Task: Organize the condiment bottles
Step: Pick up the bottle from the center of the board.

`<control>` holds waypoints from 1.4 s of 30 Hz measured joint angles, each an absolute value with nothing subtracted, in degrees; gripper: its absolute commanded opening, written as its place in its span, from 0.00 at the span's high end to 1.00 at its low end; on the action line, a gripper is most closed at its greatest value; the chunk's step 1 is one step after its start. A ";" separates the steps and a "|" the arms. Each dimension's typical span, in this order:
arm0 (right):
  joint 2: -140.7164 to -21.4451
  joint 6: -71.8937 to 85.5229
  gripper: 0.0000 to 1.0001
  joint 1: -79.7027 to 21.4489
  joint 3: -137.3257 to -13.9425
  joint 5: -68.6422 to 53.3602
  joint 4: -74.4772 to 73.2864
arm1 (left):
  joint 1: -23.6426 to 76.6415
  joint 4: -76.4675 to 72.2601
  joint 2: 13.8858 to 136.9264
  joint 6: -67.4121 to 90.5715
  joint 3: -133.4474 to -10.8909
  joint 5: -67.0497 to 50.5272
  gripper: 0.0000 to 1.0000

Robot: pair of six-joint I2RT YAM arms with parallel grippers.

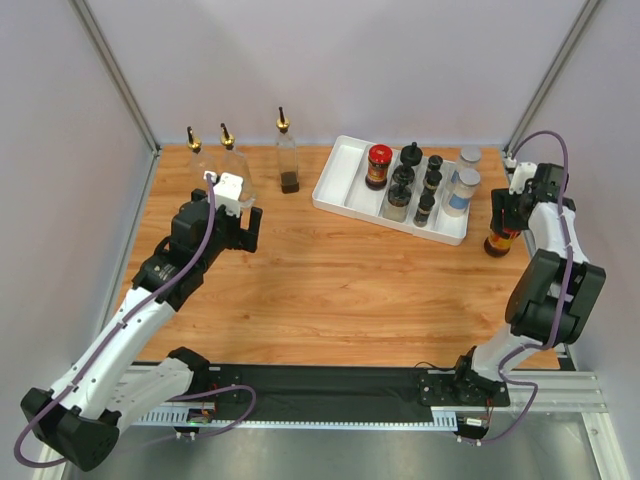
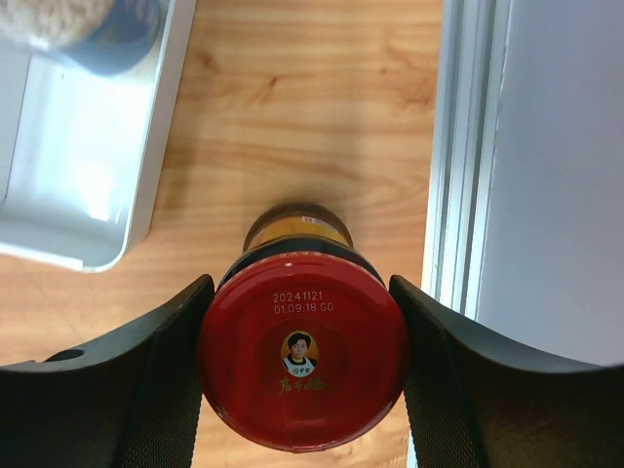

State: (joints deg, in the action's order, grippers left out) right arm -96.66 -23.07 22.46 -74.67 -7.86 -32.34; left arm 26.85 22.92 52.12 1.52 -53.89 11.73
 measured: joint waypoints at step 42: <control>-66.43 -23.86 1.00 -8.91 -64.66 -19.88 -54.15 | 26.85 22.92 50.81 1.54 -53.78 11.51 0.00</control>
State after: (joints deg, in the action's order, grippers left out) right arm -66.43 -23.86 -8.91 -64.66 -19.88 -54.15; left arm 26.85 22.92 50.81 1.54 -53.78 11.51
